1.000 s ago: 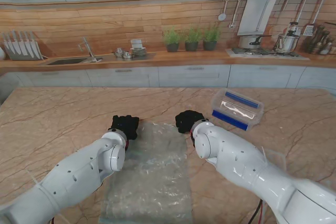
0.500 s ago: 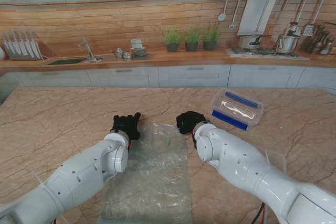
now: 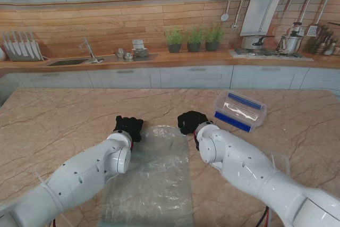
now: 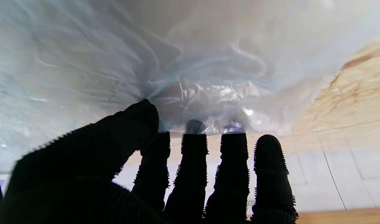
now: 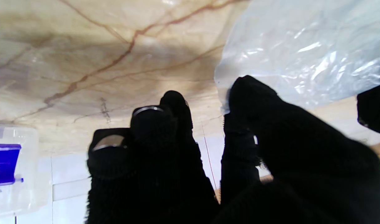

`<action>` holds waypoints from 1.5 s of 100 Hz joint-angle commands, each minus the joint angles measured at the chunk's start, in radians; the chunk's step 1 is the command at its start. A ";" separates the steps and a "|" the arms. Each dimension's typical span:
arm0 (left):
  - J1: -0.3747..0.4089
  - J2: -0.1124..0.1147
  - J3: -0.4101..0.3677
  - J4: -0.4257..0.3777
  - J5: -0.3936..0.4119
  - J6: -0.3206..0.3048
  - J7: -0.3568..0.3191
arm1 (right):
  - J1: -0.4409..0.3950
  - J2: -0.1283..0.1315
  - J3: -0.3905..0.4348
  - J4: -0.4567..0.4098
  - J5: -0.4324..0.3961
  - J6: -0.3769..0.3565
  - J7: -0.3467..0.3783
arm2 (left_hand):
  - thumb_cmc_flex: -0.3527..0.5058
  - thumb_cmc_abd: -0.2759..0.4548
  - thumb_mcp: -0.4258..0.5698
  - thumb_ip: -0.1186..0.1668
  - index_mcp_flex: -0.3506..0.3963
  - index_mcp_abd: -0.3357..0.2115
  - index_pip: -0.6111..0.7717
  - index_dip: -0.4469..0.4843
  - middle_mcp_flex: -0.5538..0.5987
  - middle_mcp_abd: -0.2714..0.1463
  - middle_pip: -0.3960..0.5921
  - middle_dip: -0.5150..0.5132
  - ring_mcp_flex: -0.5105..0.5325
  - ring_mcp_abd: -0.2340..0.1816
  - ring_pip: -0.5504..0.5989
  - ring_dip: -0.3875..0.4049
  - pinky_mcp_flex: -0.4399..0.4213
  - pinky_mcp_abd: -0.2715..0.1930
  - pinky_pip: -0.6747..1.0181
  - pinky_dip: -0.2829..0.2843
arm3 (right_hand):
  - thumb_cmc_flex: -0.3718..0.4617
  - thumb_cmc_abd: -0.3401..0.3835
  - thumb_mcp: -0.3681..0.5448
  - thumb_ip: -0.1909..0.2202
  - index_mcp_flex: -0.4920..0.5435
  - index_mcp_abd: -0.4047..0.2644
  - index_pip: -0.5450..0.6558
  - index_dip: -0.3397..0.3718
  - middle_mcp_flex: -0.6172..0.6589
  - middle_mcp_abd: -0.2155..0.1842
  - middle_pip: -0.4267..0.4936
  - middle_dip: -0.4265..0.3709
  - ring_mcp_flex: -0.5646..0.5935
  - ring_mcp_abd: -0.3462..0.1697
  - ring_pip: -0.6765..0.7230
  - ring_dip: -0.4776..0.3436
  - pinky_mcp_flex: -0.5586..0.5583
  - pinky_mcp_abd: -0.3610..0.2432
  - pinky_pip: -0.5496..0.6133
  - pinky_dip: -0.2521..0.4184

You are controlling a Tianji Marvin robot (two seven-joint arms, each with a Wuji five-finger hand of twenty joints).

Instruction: Fold the bubble film and place it into the plastic crate

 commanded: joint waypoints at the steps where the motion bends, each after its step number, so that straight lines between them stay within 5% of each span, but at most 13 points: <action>1: 0.055 0.016 0.001 0.009 0.006 -0.016 -0.027 | -0.006 0.003 0.006 -0.020 -0.006 -0.007 -0.005 | 0.065 -0.126 -0.101 -0.057 0.046 -0.008 0.136 0.062 0.025 0.014 -0.058 -0.090 0.034 -0.002 -0.026 -0.032 0.016 0.006 0.040 0.021 | 0.038 0.041 0.025 -0.002 0.028 -0.011 0.013 0.009 0.015 0.063 0.001 -0.009 -0.006 0.093 -0.003 -0.003 -0.002 -0.111 0.052 0.022; 16: 0.094 0.011 -0.064 -0.026 -0.002 -0.040 0.011 | -0.015 0.012 0.026 -0.047 -0.016 -0.015 -0.007 | 0.066 -0.111 -0.075 -0.053 0.073 0.037 0.160 0.154 0.152 0.029 -0.148 -0.291 0.148 0.013 -0.070 -0.125 0.101 0.015 0.095 0.043 | 0.040 0.041 0.024 -0.003 0.029 -0.011 0.013 0.010 0.021 0.063 -0.009 -0.018 -0.006 0.102 -0.015 -0.008 -0.004 -0.108 0.049 0.023; 57: 0.221 -0.074 -0.271 -0.126 -0.233 -0.077 0.222 | -0.014 0.013 0.075 -0.066 -0.014 -0.041 -0.033 | 0.057 -0.076 -0.028 -0.015 0.087 0.135 0.172 0.311 0.490 0.054 -0.179 -0.372 0.485 0.043 0.105 -0.218 0.439 0.060 0.295 0.094 | 0.050 0.063 0.008 -0.018 0.010 -0.014 0.016 0.022 0.093 0.027 -0.095 -0.098 0.031 0.115 -0.057 -0.029 0.004 -0.087 0.034 0.026; 97: 0.245 -0.106 -0.333 -0.157 -0.303 -0.125 0.324 | 0.006 0.010 0.131 -0.077 -0.011 -0.063 -0.075 | 0.175 -0.061 -0.081 0.007 -0.001 0.153 0.124 0.379 0.428 0.026 -0.250 -0.203 0.394 0.018 0.150 -0.138 0.346 0.026 0.296 0.110 | 0.050 0.077 -0.006 -0.025 -0.005 -0.025 0.021 0.030 0.124 0.002 -0.116 -0.121 0.045 0.102 -0.068 -0.035 0.016 -0.091 0.025 0.023; 121: 0.241 -0.118 -0.352 -0.173 -0.351 -0.143 0.338 | 0.004 0.009 0.170 -0.090 -0.008 -0.069 -0.104 | 0.244 -0.068 -0.033 0.000 -0.074 0.128 0.072 0.347 0.390 0.020 -0.285 -0.158 0.416 -0.001 0.140 -0.129 0.374 -0.005 0.288 0.098 | 0.048 0.084 -0.013 -0.024 -0.011 -0.031 0.022 0.032 0.123 -0.004 -0.117 -0.123 0.043 0.098 -0.069 -0.035 0.016 -0.091 0.025 0.023; 136: 0.235 -0.131 -0.353 -0.169 -0.389 -0.150 0.353 | -0.002 0.011 0.184 -0.101 -0.010 -0.075 -0.111 | 0.278 -0.043 -0.053 -0.012 -0.183 0.075 -0.123 0.142 0.362 0.027 -0.274 -0.130 0.411 -0.006 0.145 -0.079 0.361 -0.011 0.287 0.091 | 0.048 0.085 -0.016 -0.023 -0.013 -0.032 0.023 0.032 0.123 -0.006 -0.117 -0.124 0.042 0.096 -0.070 -0.035 0.016 -0.092 0.024 0.023; 144: 0.231 -0.132 -0.350 -0.167 -0.397 -0.149 0.348 | -0.007 0.013 0.190 -0.110 -0.014 -0.078 -0.113 | 0.283 -0.039 -0.056 -0.012 -0.116 0.088 -0.414 -0.201 0.365 0.032 -0.276 -0.123 0.405 0.007 0.149 -0.065 0.348 0.002 0.289 0.099 | 0.048 0.086 -0.018 -0.022 -0.014 -0.034 0.023 0.032 0.124 -0.007 -0.117 -0.124 0.042 0.096 -0.071 -0.035 0.016 -0.092 0.023 0.023; 150: 0.231 -0.129 -0.349 -0.171 -0.404 -0.150 0.333 | -0.010 0.015 0.194 -0.116 -0.016 -0.080 -0.114 | 0.291 -0.036 -0.059 -0.011 -0.062 0.134 -0.552 -0.371 0.370 0.046 -0.285 -0.111 0.400 0.018 0.149 -0.057 0.335 0.017 0.283 0.105 | 0.048 0.087 -0.019 -0.021 -0.015 -0.035 0.023 0.031 0.124 -0.007 -0.118 -0.125 0.041 0.096 -0.072 -0.035 0.015 -0.093 0.022 0.023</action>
